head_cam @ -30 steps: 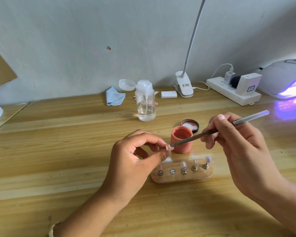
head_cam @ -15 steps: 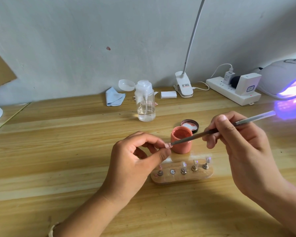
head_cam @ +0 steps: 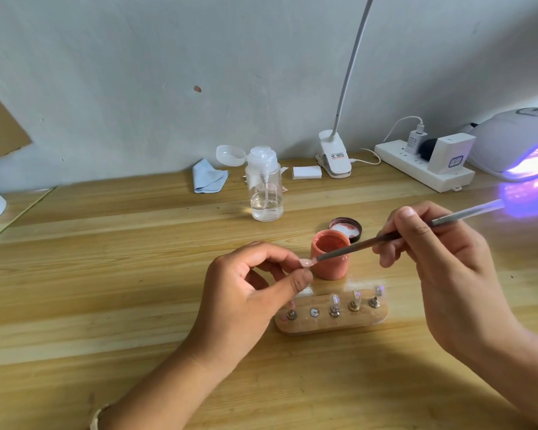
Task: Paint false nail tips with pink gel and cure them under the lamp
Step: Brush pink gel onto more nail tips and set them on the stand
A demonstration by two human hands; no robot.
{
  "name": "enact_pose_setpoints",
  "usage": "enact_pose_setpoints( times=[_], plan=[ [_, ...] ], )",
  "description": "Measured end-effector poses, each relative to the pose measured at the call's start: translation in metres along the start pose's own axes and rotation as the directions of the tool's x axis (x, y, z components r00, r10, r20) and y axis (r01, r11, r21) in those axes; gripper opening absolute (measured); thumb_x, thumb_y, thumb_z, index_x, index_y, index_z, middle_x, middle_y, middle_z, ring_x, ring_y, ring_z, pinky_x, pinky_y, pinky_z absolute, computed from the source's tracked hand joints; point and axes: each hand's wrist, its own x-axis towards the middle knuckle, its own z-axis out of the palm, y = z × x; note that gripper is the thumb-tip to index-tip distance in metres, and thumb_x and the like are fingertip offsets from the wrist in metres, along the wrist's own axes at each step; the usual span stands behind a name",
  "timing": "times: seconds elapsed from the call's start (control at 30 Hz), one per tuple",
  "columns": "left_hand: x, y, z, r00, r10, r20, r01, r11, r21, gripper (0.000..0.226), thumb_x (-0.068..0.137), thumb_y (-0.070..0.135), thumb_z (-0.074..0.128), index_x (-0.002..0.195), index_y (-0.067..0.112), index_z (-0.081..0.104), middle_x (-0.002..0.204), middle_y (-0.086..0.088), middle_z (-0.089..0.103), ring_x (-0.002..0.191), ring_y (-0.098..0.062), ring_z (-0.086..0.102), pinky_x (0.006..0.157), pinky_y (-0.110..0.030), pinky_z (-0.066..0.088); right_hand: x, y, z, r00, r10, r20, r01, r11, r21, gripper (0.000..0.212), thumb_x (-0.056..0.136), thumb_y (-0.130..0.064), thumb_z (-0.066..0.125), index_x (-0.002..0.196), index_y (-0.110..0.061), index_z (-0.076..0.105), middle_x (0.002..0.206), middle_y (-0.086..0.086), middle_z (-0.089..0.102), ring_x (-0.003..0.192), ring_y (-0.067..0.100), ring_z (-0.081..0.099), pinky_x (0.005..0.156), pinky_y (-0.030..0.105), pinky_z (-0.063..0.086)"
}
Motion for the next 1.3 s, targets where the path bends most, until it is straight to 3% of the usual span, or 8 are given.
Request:
enact_pose_setpoints(
  times=[0.1,0.3,0.47,0.63,0.73,0.93,1.07,1.3],
  plan=[
    [-0.0005,0.0001,-0.0004,1.000,0.001,0.006,-0.001,1.000,-0.005,0.011,0.074,0.020,0.082,0.082,0.016,0.076,0.080,-0.005,0.073,0.057,-0.022,0.067,0.054,-0.035,0.056,0.0011,0.0006,-0.0014,0.999,-0.006,-0.032,0.006,1.000,0.020,0.026,0.097,-0.035,0.055,0.077,-0.026,0.068,0.066,-0.003,0.061,0.063,0.012,0.054,0.072,0.020,0.046],
    [0.0008,-0.0001,0.0002,0.999,-0.054,-0.001,0.054,0.999,-0.006,0.012,0.070,0.024,0.083,0.078,0.020,0.076,0.075,-0.003,0.072,0.056,-0.012,0.064,0.051,-0.028,0.054,-0.0029,0.0004,0.0037,0.997,-0.036,0.064,0.037,0.999,-0.008,0.033,0.098,-0.050,0.057,0.081,-0.023,0.065,0.072,-0.005,0.065,0.068,0.014,0.058,0.074,0.024,0.047],
    [0.0007,0.0002,0.0000,0.998,-0.060,-0.013,0.060,0.998,-0.011,0.015,0.070,0.028,0.082,0.080,0.020,0.075,0.082,-0.005,0.075,0.061,-0.024,0.068,0.057,-0.035,0.055,0.0000,0.0036,-0.0022,1.000,-0.026,-0.015,0.025,0.999,-0.043,0.028,0.099,-0.029,0.052,0.076,-0.021,0.064,0.061,-0.002,0.061,0.065,0.013,0.055,0.073,0.020,0.046],
    [0.0020,0.0009,0.0004,0.999,-0.046,-0.010,0.045,0.999,-0.027,0.014,0.069,0.026,0.083,0.077,0.017,0.076,0.078,-0.001,0.075,0.057,-0.008,0.064,0.055,-0.014,0.047,-0.0031,0.0008,0.0018,0.997,-0.074,0.019,0.074,0.997,-0.014,0.031,0.098,-0.049,0.056,0.082,-0.024,0.065,0.069,-0.003,0.063,0.068,0.017,0.056,0.074,0.025,0.047],
    [0.0030,0.0005,0.0016,0.998,-0.053,-0.013,0.053,0.997,-0.057,0.012,0.067,0.021,0.083,0.075,0.015,0.076,0.072,0.002,0.072,0.057,-0.001,0.058,0.053,-0.008,0.042,-0.0061,0.0024,0.0051,0.990,-0.109,0.085,0.113,0.993,-0.043,0.032,0.102,-0.043,0.052,0.087,-0.016,0.062,0.074,-0.010,0.065,0.068,0.011,0.061,0.075,0.019,0.047],
    [0.0034,-0.0023,0.0004,0.997,-0.075,-0.016,0.074,0.993,-0.088,0.017,0.066,0.021,0.084,0.078,0.011,0.076,0.077,-0.008,0.074,0.066,-0.009,0.061,0.056,-0.013,0.048,-0.0010,0.0032,-0.0001,0.995,-0.086,-0.042,0.084,0.995,-0.044,0.027,0.098,-0.036,0.052,0.081,-0.018,0.062,0.065,-0.003,0.062,0.064,0.011,0.057,0.072,0.018,0.047],
    [0.0035,-0.0023,0.0003,0.996,-0.091,-0.018,0.089,0.993,-0.076,0.019,0.065,0.024,0.084,0.078,0.013,0.076,0.076,-0.004,0.074,0.068,-0.009,0.061,0.060,-0.015,0.049,-0.0022,0.0006,0.0018,0.995,-0.101,-0.011,0.101,0.995,-0.022,0.027,0.100,-0.044,0.054,0.081,-0.028,0.065,0.070,-0.004,0.063,0.066,0.013,0.056,0.074,0.022,0.047],
    [0.0036,0.0006,0.0014,0.994,-0.108,-0.009,0.107,0.990,-0.087,0.015,0.066,0.018,0.084,0.077,0.010,0.076,0.078,-0.009,0.074,0.069,-0.012,0.062,0.057,-0.015,0.050,-0.0031,0.0034,0.0020,0.997,-0.075,0.004,0.075,0.995,-0.066,0.027,0.101,-0.029,0.051,0.084,-0.011,0.061,0.063,-0.005,0.063,0.066,0.007,0.059,0.073,0.015,0.046]
  ],
)
